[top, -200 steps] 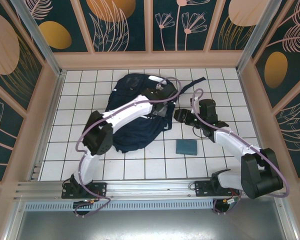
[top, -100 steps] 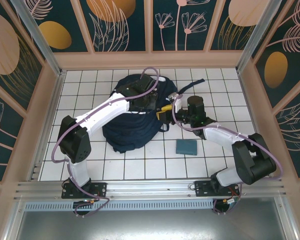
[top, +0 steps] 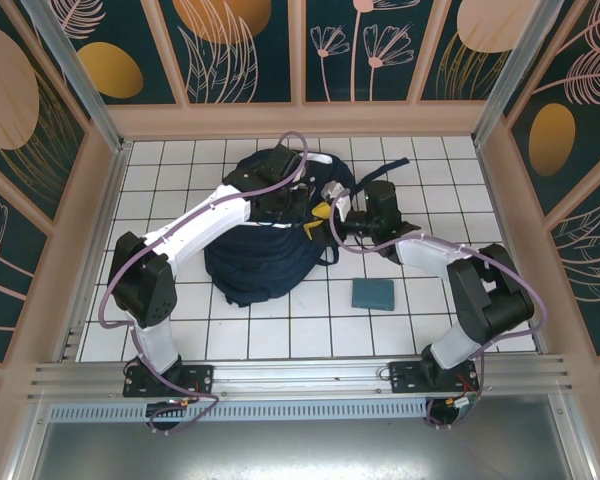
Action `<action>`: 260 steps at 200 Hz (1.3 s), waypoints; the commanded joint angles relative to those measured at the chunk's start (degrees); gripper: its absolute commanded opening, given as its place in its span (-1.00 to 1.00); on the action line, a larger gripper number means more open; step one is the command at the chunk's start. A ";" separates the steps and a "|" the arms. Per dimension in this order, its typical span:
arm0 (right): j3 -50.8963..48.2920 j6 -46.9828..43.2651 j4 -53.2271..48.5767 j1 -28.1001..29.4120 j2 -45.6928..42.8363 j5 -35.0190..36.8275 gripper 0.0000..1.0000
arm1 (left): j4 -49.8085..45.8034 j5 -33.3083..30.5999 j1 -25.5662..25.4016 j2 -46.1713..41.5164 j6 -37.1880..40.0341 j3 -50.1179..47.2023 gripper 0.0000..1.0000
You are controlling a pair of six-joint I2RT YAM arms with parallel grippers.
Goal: Pack the student bag
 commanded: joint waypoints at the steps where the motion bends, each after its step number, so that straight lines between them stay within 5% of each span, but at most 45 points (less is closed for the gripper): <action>1: 3.23 -5.53 -1.24 -0.05 1.48 -4.48 0.14 | 5.73 4.75 -0.49 -4.10 -0.75 0.64 -1.00; 54: 4.11 -10.34 -3.88 0.14 2.71 -7.46 0.10 | 6.54 4.76 -0.53 -3.73 -1.74 0.99 -1.00; 106: 1.81 -11.96 -5.34 1.18 0.23 -9.03 -0.54 | 9.05 3.78 -0.53 -3.73 -3.55 -0.41 -1.00; 181: -0.90 -13.03 -7.78 1.93 -4.77 -7.65 -1.00 | 10.37 3.39 -0.31 -3.15 -4.15 -0.55 -1.00; 260: -11.75 -3.76 -1.14 11.44 -14.97 4.19 -1.00 | 16.55 -0.93 0.60 -1.07 -9.60 -0.72 -1.00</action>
